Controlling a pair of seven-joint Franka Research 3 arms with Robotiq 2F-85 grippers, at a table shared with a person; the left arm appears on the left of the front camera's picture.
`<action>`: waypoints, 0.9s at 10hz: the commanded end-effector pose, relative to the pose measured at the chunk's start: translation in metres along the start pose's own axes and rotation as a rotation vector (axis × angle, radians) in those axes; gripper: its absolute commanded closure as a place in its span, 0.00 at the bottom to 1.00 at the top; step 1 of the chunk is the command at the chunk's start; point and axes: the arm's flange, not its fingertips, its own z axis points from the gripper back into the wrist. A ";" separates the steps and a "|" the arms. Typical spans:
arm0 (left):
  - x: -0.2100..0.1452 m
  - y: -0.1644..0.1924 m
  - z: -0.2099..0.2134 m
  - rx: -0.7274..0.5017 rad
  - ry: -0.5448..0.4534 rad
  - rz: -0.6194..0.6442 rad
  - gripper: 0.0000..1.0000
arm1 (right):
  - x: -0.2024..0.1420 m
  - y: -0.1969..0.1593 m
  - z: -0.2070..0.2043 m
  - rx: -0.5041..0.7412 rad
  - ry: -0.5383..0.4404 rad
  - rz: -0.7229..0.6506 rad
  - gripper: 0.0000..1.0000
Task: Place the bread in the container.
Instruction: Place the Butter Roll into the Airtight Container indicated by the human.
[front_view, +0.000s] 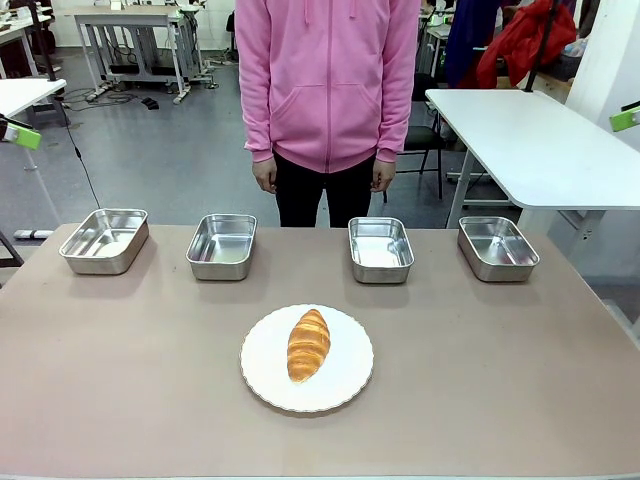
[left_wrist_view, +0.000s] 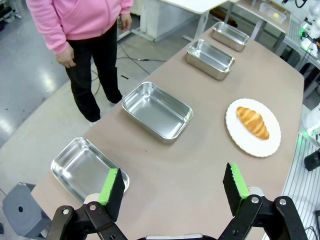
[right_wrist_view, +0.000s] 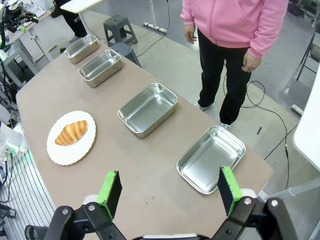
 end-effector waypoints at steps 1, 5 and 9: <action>-0.001 0.000 0.001 -0.006 -0.004 0.003 0.00 | 0.000 0.000 0.000 0.006 -0.008 0.007 0.00; -0.001 0.000 0.001 -0.006 -0.004 0.003 0.00 | 0.000 0.000 0.000 0.006 -0.008 0.007 0.00; -0.001 0.000 0.001 -0.006 -0.004 0.003 0.00 | 0.000 0.000 0.000 0.006 -0.008 0.007 0.00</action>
